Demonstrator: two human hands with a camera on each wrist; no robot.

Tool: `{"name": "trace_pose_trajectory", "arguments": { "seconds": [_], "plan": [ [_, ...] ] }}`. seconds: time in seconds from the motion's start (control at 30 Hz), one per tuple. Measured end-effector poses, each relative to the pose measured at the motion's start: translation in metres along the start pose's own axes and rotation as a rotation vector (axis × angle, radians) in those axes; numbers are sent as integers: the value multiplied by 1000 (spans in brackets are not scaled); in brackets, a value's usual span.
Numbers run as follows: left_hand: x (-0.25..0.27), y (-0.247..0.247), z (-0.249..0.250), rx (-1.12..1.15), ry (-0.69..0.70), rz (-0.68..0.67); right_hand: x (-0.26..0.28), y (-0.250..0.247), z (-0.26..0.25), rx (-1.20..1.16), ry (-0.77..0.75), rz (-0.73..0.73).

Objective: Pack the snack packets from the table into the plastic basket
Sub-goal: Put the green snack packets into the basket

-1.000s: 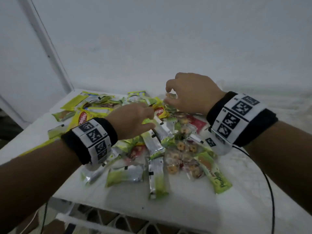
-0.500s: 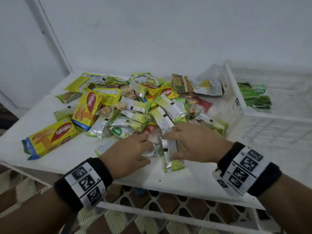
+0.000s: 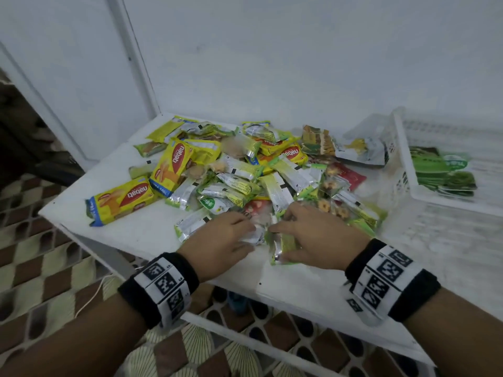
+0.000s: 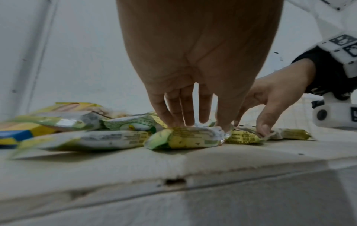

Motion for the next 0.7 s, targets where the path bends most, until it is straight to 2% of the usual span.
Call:
{"name": "trace_pose_trajectory", "arguments": {
  "seconds": [0.13,0.23,0.33,0.43,0.5,0.7],
  "plan": [
    [13,-25,-20,1,-135,108,-5,-18,-7,24,-41,113],
    [16,-43,-44,-86,-234,134,-18,-33,-15,64,-74,211],
    [17,-51,-62,-135,-285,64,-39,-42,-29,68,-105,269],
    [15,-47,-79,-178,-315,-126,-66,-47,-44,89,-114,291],
    [14,-46,-88,-177,-287,-195,-86,-47,-54,107,-99,282],
    [16,-38,-109,-138,-74,-210,-130,-37,-69,199,11,161]
  ]
}}
Point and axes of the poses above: each hand's wrist, its own x-axis away from the middle knuckle, its own y-axis out of the palm, z = x × y, the point moved 5 cm from there along -x, towards the middle knuckle, and after that the axes turned 9 degrees about -y, right-handed, at the moved point
